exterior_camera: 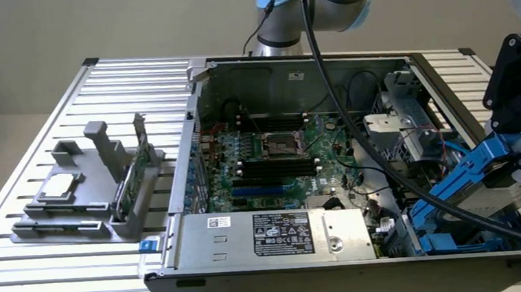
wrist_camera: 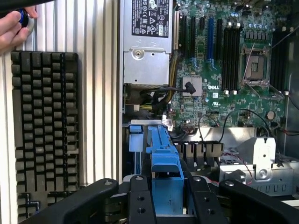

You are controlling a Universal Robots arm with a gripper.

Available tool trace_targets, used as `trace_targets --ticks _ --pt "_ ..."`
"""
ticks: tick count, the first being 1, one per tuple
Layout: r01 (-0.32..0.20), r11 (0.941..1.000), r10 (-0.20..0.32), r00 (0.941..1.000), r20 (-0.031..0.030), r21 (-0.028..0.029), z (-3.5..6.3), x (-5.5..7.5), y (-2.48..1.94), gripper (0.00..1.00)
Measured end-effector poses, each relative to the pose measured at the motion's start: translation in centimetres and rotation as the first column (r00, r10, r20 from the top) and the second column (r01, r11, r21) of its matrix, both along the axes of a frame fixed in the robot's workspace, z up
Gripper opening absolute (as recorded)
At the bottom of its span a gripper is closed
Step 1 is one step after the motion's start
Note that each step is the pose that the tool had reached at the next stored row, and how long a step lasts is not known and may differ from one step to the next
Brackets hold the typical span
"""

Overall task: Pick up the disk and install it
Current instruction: 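Insert the disk into the insertion slot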

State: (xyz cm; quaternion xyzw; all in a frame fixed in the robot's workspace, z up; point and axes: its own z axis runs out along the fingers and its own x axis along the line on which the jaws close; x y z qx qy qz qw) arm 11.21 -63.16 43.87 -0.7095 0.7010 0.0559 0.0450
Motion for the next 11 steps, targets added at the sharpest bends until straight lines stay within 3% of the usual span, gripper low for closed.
trace_targets --ticks 11 --pt "-0.015 0.9999 0.015 0.9999 0.0001 0.0025 -0.71 0.11 -0.03 0.33"
